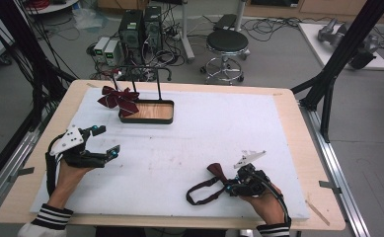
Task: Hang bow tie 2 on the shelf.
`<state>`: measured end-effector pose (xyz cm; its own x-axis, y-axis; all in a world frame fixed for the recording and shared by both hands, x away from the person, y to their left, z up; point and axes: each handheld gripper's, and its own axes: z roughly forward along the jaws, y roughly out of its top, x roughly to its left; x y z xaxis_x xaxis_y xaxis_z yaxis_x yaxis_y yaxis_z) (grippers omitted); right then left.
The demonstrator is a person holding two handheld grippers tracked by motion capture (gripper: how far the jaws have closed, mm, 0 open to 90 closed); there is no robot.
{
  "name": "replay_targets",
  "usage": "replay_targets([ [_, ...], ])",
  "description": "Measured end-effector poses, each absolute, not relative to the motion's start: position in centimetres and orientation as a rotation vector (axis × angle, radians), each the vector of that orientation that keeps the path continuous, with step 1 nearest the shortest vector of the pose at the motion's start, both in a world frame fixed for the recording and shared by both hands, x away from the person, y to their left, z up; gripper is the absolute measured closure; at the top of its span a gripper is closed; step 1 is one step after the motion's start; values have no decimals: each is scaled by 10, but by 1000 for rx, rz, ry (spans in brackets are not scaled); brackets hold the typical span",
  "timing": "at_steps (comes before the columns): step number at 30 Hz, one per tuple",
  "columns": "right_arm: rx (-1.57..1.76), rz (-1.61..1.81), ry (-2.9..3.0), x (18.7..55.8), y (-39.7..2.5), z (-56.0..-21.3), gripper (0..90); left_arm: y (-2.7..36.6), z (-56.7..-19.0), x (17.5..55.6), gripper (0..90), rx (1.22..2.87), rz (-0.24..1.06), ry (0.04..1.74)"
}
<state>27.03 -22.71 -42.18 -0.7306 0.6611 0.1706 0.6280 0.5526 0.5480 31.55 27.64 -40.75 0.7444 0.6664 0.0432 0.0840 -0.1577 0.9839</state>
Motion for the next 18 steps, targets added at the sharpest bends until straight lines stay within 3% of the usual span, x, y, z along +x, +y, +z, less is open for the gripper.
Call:
replay_targets([
  [18, 988, 1115, 2561, 271, -223, -407, 771, 276, -409, 316, 121, 1673, 552, 604],
])
